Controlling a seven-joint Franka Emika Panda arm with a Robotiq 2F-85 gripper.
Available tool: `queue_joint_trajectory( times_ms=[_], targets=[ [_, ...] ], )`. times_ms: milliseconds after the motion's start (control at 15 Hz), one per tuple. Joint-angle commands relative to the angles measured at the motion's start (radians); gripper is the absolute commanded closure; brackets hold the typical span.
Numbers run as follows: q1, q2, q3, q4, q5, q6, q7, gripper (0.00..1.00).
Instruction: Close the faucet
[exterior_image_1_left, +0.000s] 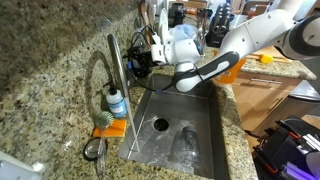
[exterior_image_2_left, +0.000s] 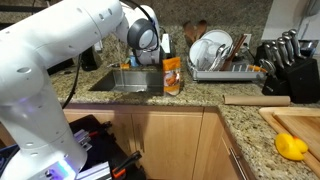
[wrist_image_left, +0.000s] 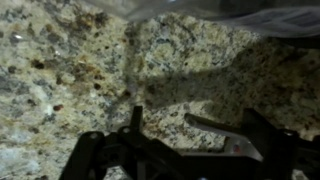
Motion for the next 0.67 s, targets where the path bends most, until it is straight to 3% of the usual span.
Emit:
queue_joint_trajectory(
  times_ms=[0, 333, 467, 600],
  targets=[
    [-0.071, 0.067, 0.16, 0.036, -0.079, 0.0, -0.018, 0.0],
    [-0.163, 0.125, 0.299, -0.007, -0.155, -0.004, 0.007, 0.0],
    [-0.172, 0.146, 0.313, 0.003, -0.152, -0.004, 0.008, 0.0],
    [-0.069, 0.051, 0.111, 0.054, 0.02, -0.011, 0.032, 0.0]
  ],
)
